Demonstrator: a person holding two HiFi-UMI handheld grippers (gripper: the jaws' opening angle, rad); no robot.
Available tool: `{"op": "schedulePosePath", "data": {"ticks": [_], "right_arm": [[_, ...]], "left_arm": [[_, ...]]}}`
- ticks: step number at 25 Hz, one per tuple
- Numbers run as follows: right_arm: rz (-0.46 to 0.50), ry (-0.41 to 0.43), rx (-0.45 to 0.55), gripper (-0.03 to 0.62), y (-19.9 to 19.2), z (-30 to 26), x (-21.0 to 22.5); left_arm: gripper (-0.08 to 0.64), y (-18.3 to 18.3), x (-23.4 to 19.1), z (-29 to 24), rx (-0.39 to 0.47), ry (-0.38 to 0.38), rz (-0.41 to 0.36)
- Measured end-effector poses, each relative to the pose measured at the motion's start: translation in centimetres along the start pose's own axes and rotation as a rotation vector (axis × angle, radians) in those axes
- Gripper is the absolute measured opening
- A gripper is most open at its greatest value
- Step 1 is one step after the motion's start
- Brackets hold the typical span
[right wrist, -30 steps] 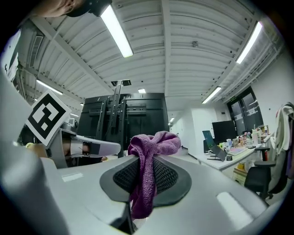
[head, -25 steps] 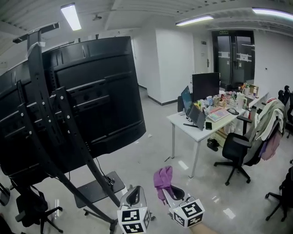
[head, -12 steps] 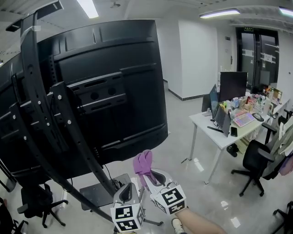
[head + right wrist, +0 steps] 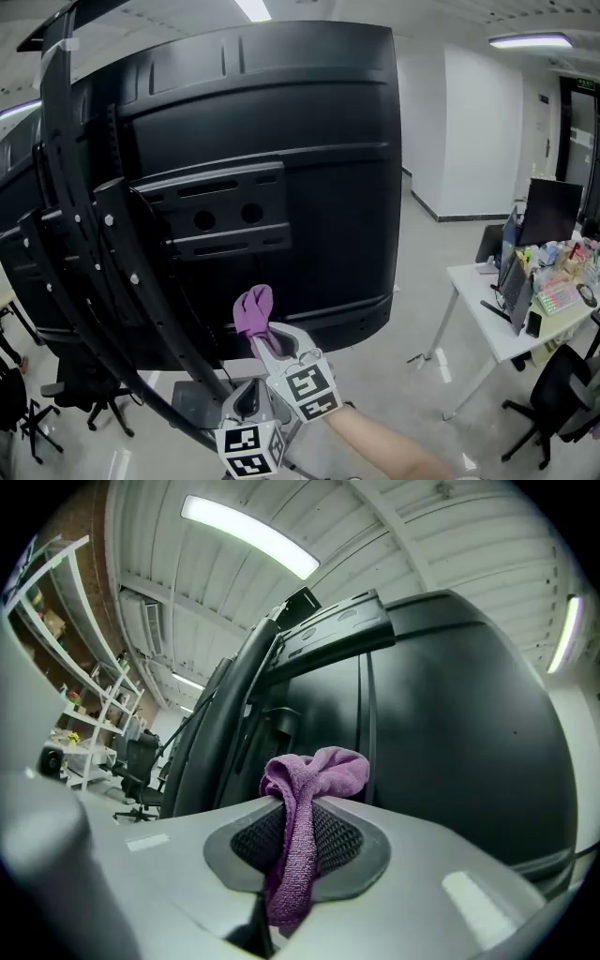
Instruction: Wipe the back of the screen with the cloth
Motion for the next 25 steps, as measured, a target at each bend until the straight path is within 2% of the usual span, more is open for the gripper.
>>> {"op": "schedulePosePath", "data": {"ticks": [5, 8, 16, 20, 25], "right_arm": [[0.014, 0.071, -0.011, 0.052, -0.3, -1.7, 1.5], [0.005, 0.060, -0.028, 0.054, -1.4, 0.3, 4.4], [-0.025, -0.195, -0.057, 0.054, -3.4, 9.6, 17.7], [-0.021, -0.282, -0.067, 0.054, -3.9, 12.7, 21.6], [-0.026, -0.346, -0.081, 0.054, -4.5, 14.8, 23.9]], "left_arm": [[0.008, 0.9, 0.5, -2.9, 0.009, 0.046, 0.004], [0.008, 1.4, 2.0, -4.7, 0.017, 0.028, 0.002], [0.008, 2.3, 8.4, -9.0, 0.021, -0.093, -0.036], [0.008, 2.8, 10.5, -10.0, 0.025, -0.128, -0.052], [0.008, 3.2, 11.8, -10.4, 0.031, -0.149, -0.062]]}}
Point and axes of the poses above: the fingertips, and each gripper's own axes: z backward along the fingers, x to its right, y out of its top, the point moved 3 cm from there along z, backward along the fingers, and after that the axes turned 4 degrees about y, right-handed, at the moved point
